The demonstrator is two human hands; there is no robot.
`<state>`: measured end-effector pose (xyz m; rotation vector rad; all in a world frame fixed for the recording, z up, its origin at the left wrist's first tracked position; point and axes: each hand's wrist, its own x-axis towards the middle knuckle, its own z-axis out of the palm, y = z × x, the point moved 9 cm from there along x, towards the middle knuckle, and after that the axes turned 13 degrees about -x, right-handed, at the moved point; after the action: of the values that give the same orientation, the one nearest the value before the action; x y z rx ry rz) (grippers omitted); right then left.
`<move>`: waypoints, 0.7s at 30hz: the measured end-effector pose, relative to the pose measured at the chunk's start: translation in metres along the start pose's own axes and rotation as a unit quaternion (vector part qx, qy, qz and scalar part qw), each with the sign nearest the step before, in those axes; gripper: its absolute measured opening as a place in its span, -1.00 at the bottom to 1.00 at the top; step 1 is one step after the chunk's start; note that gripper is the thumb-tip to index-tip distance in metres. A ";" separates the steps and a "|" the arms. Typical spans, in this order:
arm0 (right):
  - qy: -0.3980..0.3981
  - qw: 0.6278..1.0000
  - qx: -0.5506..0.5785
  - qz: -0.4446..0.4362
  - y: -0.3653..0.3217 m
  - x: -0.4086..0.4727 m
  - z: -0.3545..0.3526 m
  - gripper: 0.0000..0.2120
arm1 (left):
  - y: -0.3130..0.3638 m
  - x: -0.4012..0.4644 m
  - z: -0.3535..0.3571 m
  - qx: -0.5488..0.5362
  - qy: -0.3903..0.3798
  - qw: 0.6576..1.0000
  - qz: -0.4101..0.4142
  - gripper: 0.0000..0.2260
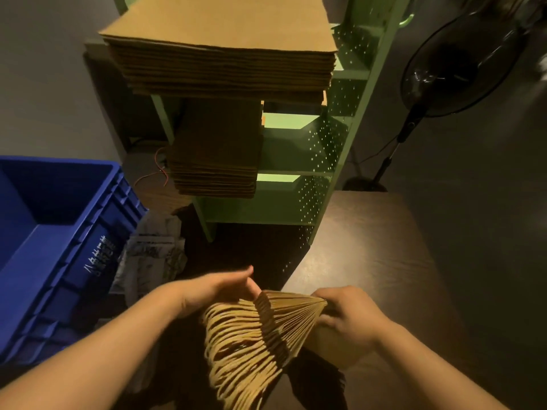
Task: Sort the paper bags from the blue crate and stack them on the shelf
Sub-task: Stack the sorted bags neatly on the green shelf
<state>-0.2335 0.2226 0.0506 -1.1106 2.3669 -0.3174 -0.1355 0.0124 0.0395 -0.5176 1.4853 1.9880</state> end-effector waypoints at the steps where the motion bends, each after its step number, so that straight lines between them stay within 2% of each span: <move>1: 0.002 0.999 0.045 0.014 0.004 -0.002 -0.005 -0.86 | 0.011 -0.003 0.000 -0.061 0.019 0.998 0.016 -0.25; 2: 0.012 0.996 0.087 0.031 0.008 -0.005 -0.012 -0.86 | 0.021 -0.005 0.000 -0.142 0.037 0.988 0.037 -0.29; 4: 0.041 0.984 0.165 0.049 0.011 -0.012 -0.028 -0.87 | 0.038 -0.011 0.003 -0.292 0.082 0.949 0.090 -0.44; 7: 0.067 0.955 0.282 0.065 0.010 -0.019 -0.042 -0.86 | 0.056 -0.011 0.030 -0.398 0.046 0.901 0.169 -0.50; 8: 0.073 0.947 0.305 0.065 0.007 -0.020 -0.044 -0.83 | 0.057 -0.009 0.032 -0.421 0.040 0.887 0.185 -0.49; 10: 0.086 0.932 0.347 0.064 0.004 -0.020 -0.047 -0.69 | 0.066 -0.012 0.046 -0.454 0.009 0.865 0.215 -0.29; 12: 0.107 0.916 0.379 0.075 0.006 -0.018 -0.051 -0.62 | 0.078 -0.019 0.061 -0.437 0.036 0.867 0.235 0.00; 14: 0.119 0.900 0.410 0.085 0.006 -0.013 -0.056 -0.60 | 0.079 -0.020 0.057 -0.360 0.128 0.891 0.246 0.21; 15: 0.120 0.893 0.423 0.092 0.006 -0.010 -0.059 -0.62 | 0.079 -0.017 0.054 -0.306 0.163 0.905 0.248 0.18; 17: 0.120 0.885 0.438 0.102 0.005 -0.004 -0.066 -0.67 | 0.087 -0.006 0.068 -0.208 0.144 0.941 0.224 -0.05; 19: 0.117 0.887 0.434 0.106 0.004 0.000 -0.075 -0.68 | 0.090 -0.002 0.075 -0.127 0.147 0.963 0.185 -0.16; 20: 0.115 0.888 0.433 0.108 0.004 0.001 -0.080 -0.68 | 0.092 0.002 0.073 -0.094 0.165 0.967 0.172 -0.09; 21: 0.112 0.887 0.434 0.108 0.005 0.002 -0.084 -0.67 | 0.096 0.003 0.074 -0.089 0.183 0.967 0.155 0.07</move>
<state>-0.2821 0.2240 0.1191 -0.3861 2.0907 -1.3172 -0.1984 0.0647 0.1294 -0.8060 1.6973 2.3836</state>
